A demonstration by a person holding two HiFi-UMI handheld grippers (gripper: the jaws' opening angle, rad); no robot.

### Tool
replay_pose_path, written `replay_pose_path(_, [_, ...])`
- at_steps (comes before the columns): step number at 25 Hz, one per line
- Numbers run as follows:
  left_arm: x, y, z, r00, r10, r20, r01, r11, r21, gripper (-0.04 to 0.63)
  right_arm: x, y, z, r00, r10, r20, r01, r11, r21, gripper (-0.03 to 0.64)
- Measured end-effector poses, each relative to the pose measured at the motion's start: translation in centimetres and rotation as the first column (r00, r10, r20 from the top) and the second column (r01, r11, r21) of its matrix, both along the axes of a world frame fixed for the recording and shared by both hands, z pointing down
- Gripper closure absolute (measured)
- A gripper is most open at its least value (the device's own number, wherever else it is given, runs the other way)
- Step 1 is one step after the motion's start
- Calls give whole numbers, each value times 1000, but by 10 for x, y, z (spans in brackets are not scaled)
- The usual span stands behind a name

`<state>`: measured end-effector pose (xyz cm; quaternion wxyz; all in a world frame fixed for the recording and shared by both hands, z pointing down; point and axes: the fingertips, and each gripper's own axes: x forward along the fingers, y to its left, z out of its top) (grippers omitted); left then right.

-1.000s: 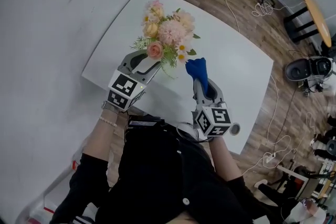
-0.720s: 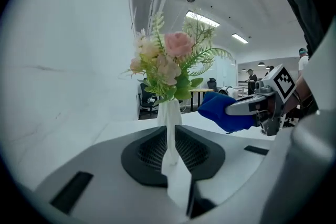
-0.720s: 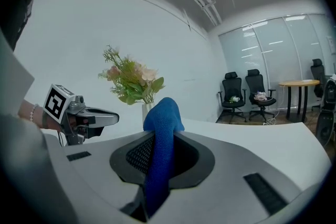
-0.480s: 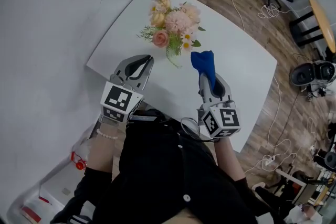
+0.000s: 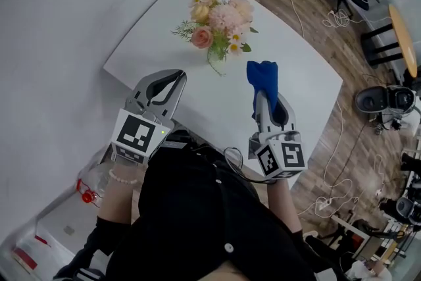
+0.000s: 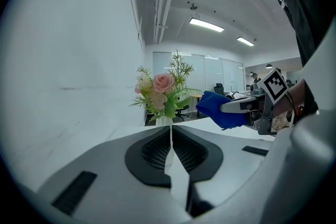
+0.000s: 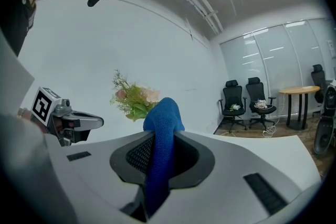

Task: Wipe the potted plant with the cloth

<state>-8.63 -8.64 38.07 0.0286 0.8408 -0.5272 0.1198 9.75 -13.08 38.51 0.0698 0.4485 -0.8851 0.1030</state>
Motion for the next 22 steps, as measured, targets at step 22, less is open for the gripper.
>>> replay_pose_path(22, [3,10,-10,1000,17,5,-17,1000,15,572,-7,14,-6,1000,-5,-8,5,1000,-4,538])
